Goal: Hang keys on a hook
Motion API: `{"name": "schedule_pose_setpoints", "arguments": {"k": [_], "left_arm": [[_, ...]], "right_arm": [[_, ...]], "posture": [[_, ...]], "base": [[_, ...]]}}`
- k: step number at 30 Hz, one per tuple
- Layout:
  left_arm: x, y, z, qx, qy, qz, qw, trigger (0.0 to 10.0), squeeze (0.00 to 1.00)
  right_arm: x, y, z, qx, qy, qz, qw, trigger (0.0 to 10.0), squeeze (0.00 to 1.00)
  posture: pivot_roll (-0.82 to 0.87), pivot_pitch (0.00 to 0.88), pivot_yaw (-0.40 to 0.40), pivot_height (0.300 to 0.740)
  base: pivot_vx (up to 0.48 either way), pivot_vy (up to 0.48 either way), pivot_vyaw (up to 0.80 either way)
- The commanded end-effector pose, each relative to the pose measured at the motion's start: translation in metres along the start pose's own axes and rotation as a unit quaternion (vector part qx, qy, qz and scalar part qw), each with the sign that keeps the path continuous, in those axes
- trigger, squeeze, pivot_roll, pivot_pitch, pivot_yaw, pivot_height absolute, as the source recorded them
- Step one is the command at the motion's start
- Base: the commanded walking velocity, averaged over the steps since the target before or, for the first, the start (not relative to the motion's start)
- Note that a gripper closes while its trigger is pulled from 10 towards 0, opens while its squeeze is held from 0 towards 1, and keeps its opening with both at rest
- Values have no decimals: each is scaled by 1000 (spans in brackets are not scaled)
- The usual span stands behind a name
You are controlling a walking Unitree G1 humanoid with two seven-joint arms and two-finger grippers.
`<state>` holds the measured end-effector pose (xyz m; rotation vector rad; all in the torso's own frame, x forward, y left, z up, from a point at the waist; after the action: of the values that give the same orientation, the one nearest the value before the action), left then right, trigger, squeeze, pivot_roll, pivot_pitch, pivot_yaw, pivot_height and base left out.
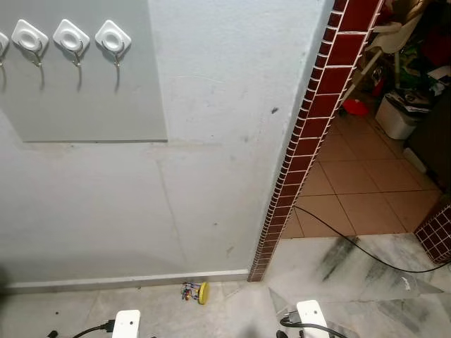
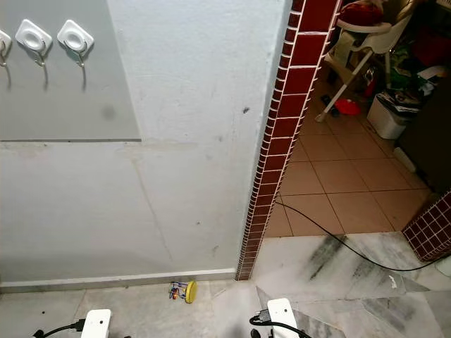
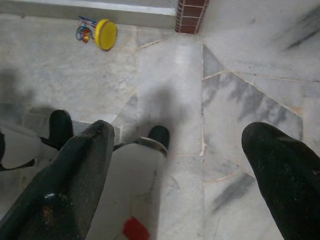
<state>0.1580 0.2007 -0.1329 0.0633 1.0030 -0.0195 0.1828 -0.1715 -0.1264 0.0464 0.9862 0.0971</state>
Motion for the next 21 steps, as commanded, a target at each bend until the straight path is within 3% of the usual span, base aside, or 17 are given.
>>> {"name": "schedule_pose_setpoints", "arguments": {"k": [1, 21], "left_arm": [[-2, 3, -7, -2, 11, 6, 1000, 10000, 0], [1, -9, -1, -13, 0, 2, 1000, 10000, 0]], "right_arm": [[0, 0, 0, 2, -4, -4, 1000, 10000, 0], [0, 0, 1, -24, -5, 0, 1000, 10000, 0]], "posture": [[-171, 27, -9, 740], [-174, 37, -20, 740]], "base": [[0, 0, 0], [0, 0, 40]]}}
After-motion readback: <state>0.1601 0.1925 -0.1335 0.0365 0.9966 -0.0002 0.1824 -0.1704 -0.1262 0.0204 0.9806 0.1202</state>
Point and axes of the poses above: a point about 5 cm out from each wrist's last joint towards the gripper, its own x axis pointing out of the wrist towards the gripper, its own z axis along the axis of the wrist's last joint, y = z × x, the point moved 4 cm from there along x, pointing out of the wrist towards the gripper, and after that the axes turned 8 degrees about x, right-handed, at the moved point
